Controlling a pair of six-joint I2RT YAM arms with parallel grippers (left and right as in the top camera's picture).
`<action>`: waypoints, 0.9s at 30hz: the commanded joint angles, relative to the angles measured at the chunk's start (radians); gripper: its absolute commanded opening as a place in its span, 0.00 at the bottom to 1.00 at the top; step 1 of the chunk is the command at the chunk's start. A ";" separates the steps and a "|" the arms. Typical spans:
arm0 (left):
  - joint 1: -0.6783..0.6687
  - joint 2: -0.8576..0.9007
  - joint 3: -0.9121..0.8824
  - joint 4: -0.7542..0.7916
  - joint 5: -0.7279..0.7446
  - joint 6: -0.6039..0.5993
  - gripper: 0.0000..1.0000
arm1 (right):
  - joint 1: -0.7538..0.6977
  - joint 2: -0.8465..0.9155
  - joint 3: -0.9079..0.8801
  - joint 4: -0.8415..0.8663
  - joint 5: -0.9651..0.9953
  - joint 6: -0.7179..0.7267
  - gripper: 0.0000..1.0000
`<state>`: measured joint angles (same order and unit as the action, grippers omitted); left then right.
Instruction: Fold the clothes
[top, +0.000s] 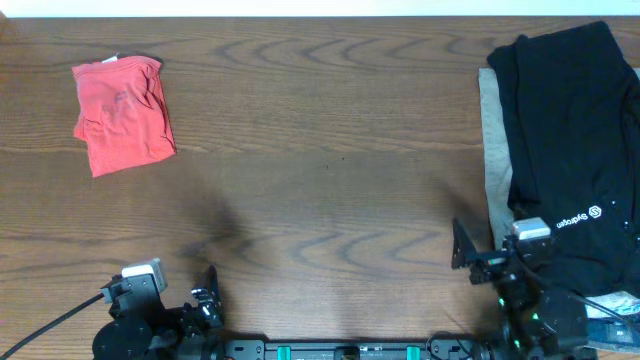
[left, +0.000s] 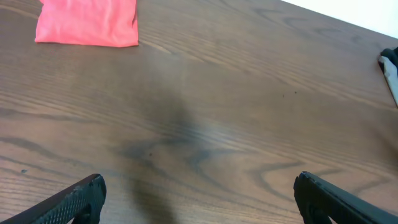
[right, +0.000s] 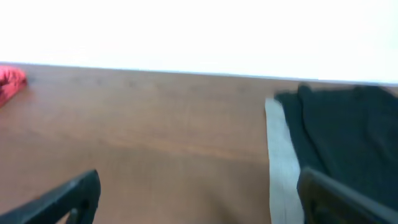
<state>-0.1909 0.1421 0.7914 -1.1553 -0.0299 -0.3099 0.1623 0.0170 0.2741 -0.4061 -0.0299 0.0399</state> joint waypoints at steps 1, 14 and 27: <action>-0.003 -0.001 -0.002 0.000 -0.009 0.009 0.98 | 0.008 -0.011 -0.103 0.157 -0.007 -0.055 0.99; -0.003 -0.001 -0.002 0.000 -0.009 0.009 0.98 | -0.027 -0.010 -0.269 0.332 -0.001 -0.229 0.99; -0.003 -0.001 -0.002 0.000 -0.008 0.009 0.98 | -0.026 -0.011 -0.269 0.334 0.000 -0.217 0.99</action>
<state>-0.1909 0.1421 0.7914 -1.1553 -0.0303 -0.3103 0.1444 0.0116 0.0071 -0.0677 -0.0288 -0.1665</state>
